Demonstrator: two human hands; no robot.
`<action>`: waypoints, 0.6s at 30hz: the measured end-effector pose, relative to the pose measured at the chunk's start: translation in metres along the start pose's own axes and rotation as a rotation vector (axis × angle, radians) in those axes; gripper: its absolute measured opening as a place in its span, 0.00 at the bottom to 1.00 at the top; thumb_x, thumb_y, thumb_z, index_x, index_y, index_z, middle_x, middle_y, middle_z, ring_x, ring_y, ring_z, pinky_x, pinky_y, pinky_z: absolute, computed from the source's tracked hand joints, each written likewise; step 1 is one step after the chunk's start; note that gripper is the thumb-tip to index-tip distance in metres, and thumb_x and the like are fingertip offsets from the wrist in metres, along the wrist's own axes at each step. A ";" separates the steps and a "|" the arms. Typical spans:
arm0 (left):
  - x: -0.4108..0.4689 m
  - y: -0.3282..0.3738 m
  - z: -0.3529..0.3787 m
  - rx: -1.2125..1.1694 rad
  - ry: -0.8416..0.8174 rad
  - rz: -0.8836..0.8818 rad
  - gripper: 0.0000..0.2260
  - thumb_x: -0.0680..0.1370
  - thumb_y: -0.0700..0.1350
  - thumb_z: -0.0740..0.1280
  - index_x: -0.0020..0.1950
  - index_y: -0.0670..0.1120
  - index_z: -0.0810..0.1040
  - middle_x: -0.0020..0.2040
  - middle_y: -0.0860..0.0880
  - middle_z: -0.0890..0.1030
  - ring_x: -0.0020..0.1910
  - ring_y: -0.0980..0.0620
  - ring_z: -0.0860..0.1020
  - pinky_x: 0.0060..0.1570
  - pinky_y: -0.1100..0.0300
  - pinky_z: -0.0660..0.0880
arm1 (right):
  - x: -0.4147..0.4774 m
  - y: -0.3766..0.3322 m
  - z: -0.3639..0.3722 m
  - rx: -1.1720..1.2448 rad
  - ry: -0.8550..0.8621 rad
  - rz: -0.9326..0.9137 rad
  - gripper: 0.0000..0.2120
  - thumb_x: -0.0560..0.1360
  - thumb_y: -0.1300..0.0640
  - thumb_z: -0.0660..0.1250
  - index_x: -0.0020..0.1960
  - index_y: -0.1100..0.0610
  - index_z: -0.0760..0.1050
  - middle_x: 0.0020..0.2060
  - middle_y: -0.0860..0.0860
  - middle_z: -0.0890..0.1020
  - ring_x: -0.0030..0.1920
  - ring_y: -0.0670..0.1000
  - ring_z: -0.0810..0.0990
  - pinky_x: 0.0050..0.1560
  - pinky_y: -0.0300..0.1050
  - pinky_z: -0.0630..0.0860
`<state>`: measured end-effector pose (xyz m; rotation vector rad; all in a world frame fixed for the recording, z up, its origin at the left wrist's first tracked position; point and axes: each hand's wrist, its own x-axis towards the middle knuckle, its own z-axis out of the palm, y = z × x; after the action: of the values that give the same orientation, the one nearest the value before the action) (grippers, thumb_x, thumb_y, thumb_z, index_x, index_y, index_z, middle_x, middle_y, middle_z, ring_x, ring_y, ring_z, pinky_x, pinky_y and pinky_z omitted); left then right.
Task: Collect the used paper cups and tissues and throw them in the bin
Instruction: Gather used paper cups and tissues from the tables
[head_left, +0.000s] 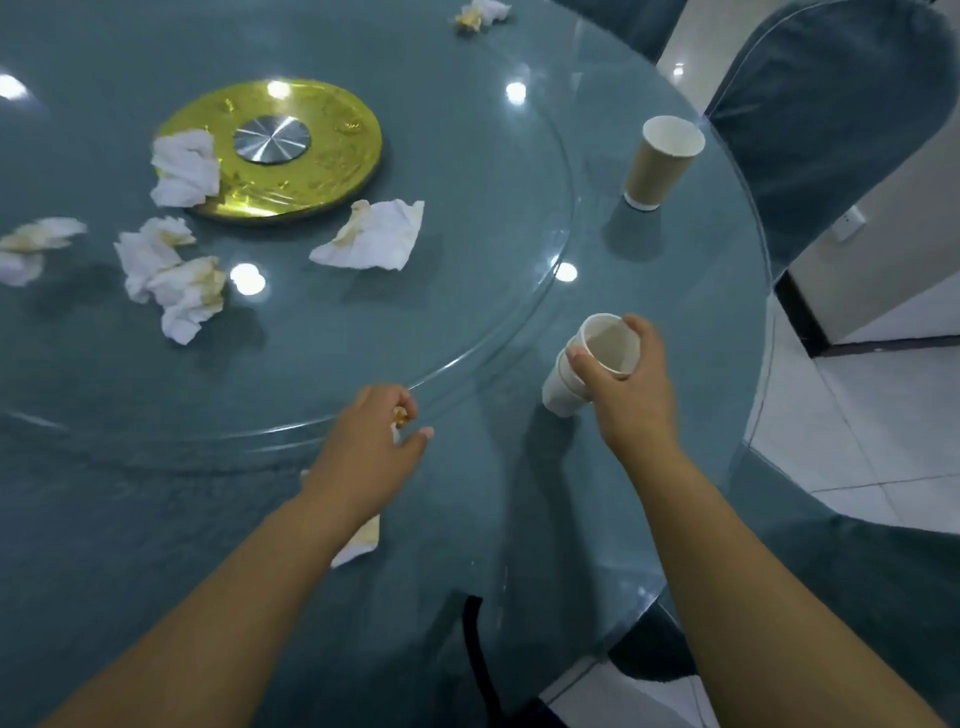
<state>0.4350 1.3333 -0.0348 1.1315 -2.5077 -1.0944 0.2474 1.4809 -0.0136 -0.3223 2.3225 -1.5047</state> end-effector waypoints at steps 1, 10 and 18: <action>-0.009 -0.010 0.000 0.025 0.013 -0.025 0.09 0.73 0.42 0.72 0.45 0.49 0.71 0.47 0.51 0.72 0.48 0.51 0.71 0.45 0.64 0.62 | -0.008 0.000 0.008 0.011 -0.021 -0.009 0.28 0.72 0.48 0.72 0.68 0.45 0.64 0.48 0.36 0.72 0.45 0.37 0.74 0.41 0.33 0.69; -0.067 -0.076 0.015 0.379 -0.178 -0.182 0.30 0.73 0.63 0.66 0.71 0.55 0.61 0.73 0.52 0.53 0.71 0.43 0.51 0.72 0.49 0.53 | -0.051 0.002 0.058 -0.021 -0.206 -0.070 0.27 0.70 0.50 0.74 0.64 0.42 0.65 0.47 0.33 0.73 0.43 0.28 0.74 0.39 0.26 0.69; -0.066 -0.091 0.008 0.289 0.008 0.093 0.12 0.71 0.38 0.68 0.53 0.45 0.79 0.49 0.45 0.78 0.44 0.38 0.75 0.49 0.51 0.72 | -0.060 -0.021 0.084 -0.007 -0.246 -0.156 0.26 0.70 0.50 0.74 0.64 0.44 0.67 0.49 0.35 0.75 0.45 0.28 0.74 0.41 0.24 0.70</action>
<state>0.5297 1.3445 -0.0953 1.0676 -2.7448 -0.7188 0.3363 1.4247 -0.0159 -0.6656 2.1501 -1.4358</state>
